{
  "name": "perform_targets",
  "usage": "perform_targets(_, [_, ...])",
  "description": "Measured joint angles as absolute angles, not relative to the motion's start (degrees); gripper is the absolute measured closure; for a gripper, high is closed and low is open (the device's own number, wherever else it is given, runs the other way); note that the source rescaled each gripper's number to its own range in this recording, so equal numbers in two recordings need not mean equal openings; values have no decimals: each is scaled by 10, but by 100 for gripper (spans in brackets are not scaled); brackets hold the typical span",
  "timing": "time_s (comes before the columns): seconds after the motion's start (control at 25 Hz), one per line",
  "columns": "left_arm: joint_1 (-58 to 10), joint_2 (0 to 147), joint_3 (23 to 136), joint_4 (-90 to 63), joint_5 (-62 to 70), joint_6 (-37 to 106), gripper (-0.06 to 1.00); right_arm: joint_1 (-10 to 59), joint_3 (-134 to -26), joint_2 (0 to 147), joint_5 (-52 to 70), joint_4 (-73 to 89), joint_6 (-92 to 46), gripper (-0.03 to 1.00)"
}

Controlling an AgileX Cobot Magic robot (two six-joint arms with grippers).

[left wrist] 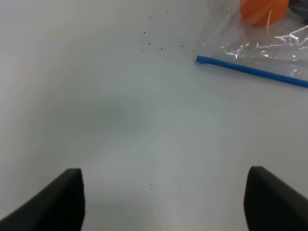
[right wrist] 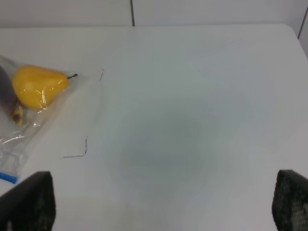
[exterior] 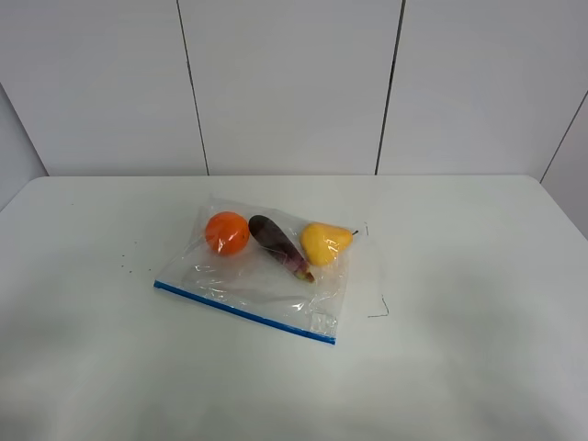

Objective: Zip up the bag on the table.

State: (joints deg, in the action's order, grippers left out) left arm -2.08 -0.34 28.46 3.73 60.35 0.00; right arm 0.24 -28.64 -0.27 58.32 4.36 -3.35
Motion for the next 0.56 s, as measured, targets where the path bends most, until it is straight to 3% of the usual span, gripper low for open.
perform_targets(0.56, [-21, -3, 285, 37, 604, 0, -4, 2, -286, -3, 583, 44, -32, -3])
